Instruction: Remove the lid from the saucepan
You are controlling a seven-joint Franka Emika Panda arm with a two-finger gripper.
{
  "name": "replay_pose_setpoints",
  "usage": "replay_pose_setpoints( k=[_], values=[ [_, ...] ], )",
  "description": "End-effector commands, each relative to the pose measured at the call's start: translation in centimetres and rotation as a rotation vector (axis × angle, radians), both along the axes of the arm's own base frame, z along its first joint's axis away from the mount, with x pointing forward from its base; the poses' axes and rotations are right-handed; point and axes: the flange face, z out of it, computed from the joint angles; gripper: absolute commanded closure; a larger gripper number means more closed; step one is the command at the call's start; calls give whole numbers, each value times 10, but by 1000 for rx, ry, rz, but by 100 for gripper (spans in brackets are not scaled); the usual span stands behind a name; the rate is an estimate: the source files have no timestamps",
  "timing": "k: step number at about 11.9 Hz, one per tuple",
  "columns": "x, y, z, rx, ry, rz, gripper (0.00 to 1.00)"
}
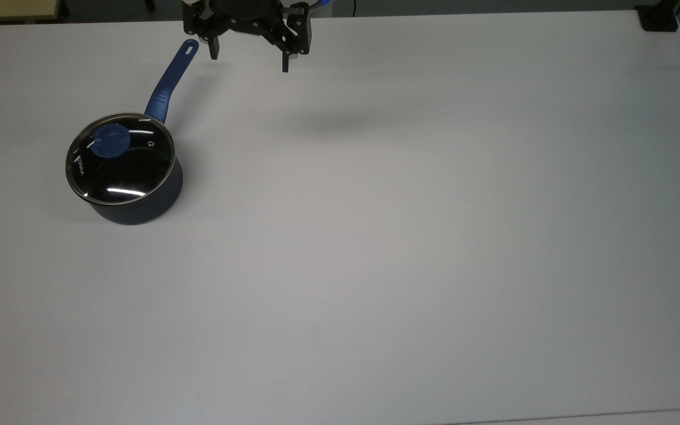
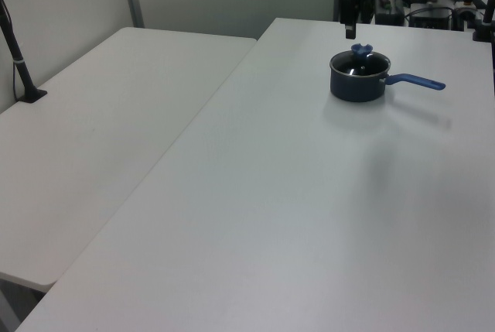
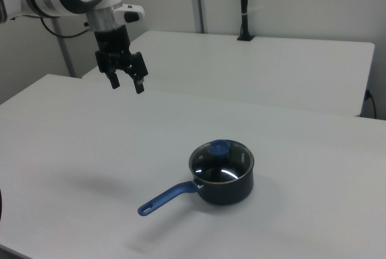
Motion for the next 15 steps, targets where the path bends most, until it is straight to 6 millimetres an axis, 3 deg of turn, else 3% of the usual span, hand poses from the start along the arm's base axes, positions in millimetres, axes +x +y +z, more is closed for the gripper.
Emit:
replay_pose_setpoints(
  k=[1,6,8,11,15],
  values=[
    [-4,-6,4,15,-15,-9,0],
    [-2,-8,5,14,-18,-12,0],
    [-1,-24,6,12,-19,2,0],
    [-3,-85,13,17,-27,88,0],
    [4,-176,-20,2,-11,175,0]
  ],
)
